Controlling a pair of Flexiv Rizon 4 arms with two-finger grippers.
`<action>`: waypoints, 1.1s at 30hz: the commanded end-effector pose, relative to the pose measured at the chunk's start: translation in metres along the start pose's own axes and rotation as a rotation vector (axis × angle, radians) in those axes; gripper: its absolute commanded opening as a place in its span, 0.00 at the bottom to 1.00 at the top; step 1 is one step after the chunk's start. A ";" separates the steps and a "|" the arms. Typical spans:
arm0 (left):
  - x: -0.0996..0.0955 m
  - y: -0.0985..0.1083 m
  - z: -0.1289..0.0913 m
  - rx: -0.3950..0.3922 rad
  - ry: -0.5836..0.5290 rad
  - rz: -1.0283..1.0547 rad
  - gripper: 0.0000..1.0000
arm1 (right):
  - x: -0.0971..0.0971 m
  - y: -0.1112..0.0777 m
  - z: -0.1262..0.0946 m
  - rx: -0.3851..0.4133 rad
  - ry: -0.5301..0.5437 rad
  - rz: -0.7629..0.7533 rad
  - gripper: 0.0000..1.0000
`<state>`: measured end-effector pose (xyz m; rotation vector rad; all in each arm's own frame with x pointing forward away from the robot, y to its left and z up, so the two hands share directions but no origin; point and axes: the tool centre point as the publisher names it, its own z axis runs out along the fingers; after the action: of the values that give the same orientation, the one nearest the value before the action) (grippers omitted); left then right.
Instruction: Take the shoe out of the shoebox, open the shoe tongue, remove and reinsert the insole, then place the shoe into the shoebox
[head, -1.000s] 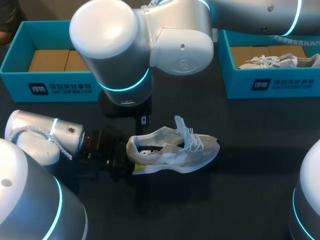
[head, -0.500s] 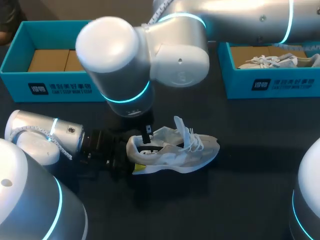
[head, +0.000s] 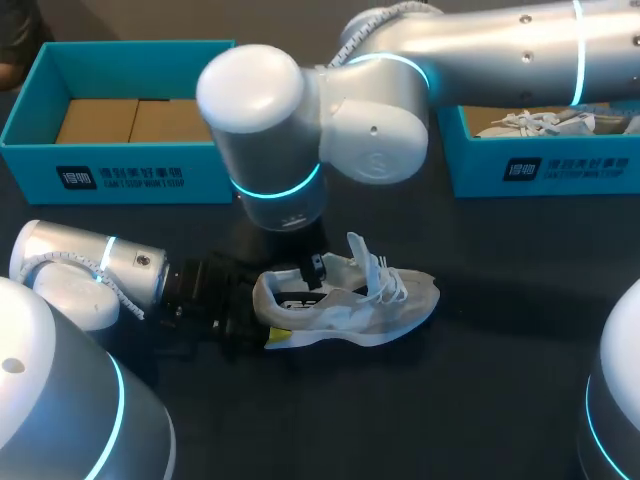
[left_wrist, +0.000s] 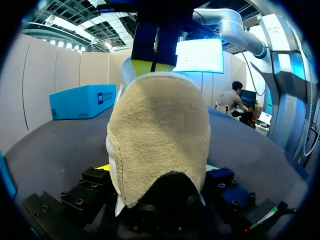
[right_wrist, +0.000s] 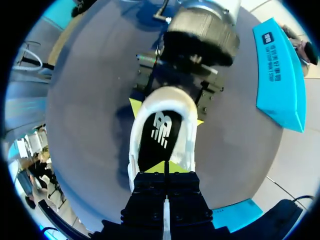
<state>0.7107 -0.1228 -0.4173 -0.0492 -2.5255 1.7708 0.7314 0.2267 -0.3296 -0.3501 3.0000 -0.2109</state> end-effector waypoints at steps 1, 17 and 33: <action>0.001 0.001 0.001 -0.002 0.000 0.000 0.00 | -0.002 -0.008 0.016 -0.037 0.019 -0.013 0.00; 0.001 0.001 0.001 -0.002 0.000 0.000 0.00 | 0.009 -0.004 0.042 -0.074 0.088 0.014 0.00; 0.001 0.001 0.001 -0.002 0.000 0.000 0.00 | 0.012 -0.013 0.044 -0.062 0.067 0.087 0.00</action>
<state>0.7107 -0.1227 -0.4173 -0.0493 -2.5255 1.7708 0.7277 0.2094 -0.3734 -0.2167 3.0919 -0.1330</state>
